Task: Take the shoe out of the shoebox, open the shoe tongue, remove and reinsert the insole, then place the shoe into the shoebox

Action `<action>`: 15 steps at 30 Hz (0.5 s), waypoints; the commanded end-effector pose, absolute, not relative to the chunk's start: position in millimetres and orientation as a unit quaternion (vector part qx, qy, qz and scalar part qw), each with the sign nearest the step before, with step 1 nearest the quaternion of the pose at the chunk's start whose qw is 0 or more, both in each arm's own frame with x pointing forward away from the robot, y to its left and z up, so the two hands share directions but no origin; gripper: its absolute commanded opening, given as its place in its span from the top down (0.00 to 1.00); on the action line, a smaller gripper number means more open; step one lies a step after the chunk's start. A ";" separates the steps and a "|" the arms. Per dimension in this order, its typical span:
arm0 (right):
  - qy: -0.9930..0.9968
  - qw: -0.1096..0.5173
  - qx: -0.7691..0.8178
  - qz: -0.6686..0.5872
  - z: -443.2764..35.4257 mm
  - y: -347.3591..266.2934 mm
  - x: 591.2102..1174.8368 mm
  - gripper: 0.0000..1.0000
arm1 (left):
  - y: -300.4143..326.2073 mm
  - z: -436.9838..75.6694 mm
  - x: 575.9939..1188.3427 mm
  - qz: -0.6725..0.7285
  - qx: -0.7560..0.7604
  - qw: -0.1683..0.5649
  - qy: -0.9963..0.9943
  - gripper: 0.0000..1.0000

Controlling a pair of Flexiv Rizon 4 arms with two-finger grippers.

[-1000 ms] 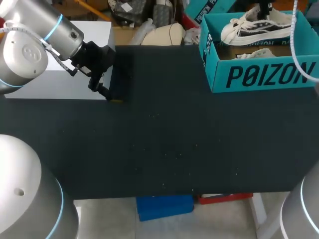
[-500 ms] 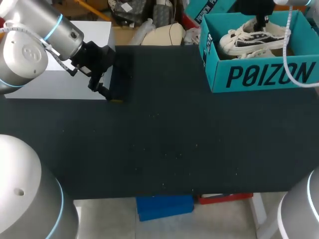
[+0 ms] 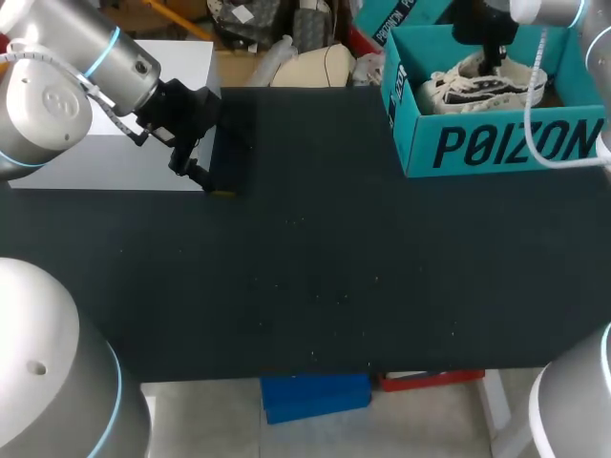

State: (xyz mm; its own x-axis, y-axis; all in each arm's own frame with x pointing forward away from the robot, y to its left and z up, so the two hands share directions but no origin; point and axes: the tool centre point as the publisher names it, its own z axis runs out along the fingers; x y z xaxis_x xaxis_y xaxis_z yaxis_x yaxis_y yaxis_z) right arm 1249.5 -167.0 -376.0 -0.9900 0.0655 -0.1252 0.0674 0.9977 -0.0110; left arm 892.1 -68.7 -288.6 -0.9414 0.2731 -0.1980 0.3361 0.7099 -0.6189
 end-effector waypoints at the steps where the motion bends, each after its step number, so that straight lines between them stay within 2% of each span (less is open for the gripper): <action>1: 0.998 0.050 0.033 -0.016 -364.7 -167.1 1253.4 0.71 | -68.5 -288.5 891.4 -0.342 0.165 0.047 0.924 0.00; 4: 0.998 0.052 0.038 -0.021 -355.9 -169.4 1249.5 0.72 | -68.5 -288.5 891.4 -0.342 0.165 0.047 0.924 0.00; 5: 0.998 0.054 0.038 -0.023 -352.5 -170.1 1248.2 0.85 | -68.5 -288.5 891.4 -0.342 0.165 0.047 0.924 0.00; 6: 0.997 0.056 0.039 -0.025 -348.4 -170.4 1246.9 0.91 | -68.5 -288.5 891.4 -0.342 0.165 0.047 0.924 0.00; 7: 0.997 0.058 0.039 -0.027 -343.6 -170.6 1245.4 0.92 | -68.5 -288.5 891.4 -0.342 0.165 0.047 0.924 0.00; 9: 0.997 0.065 0.040 -0.033 -333.4 -170.1 1242.6 0.86 | -68.5 -288.5 891.4 -0.342 0.165 0.047 0.924 0.00; 11: 0.996 0.071 0.042 -0.037 -322.1 -169.7 1239.0 0.87 | -68.5 -288.5 891.4 -0.342 0.165 0.047 0.924 0.00; 15: 0.994 0.085 0.050 -0.052 -299.6 -168.2 1228.8 0.83 | -68.5 -288.5 891.4 -0.342 0.165 0.047 0.924 0.00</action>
State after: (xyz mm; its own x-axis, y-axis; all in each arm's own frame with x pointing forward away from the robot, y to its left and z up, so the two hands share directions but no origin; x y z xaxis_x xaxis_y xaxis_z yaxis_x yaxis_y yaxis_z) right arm 1258.2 -173.1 -333.3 -0.9862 0.0877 -0.1404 0.0998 0.9917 -0.0815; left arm 892.1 -68.7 -288.6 -0.9414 0.2731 -0.1980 0.3361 0.7099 -0.6189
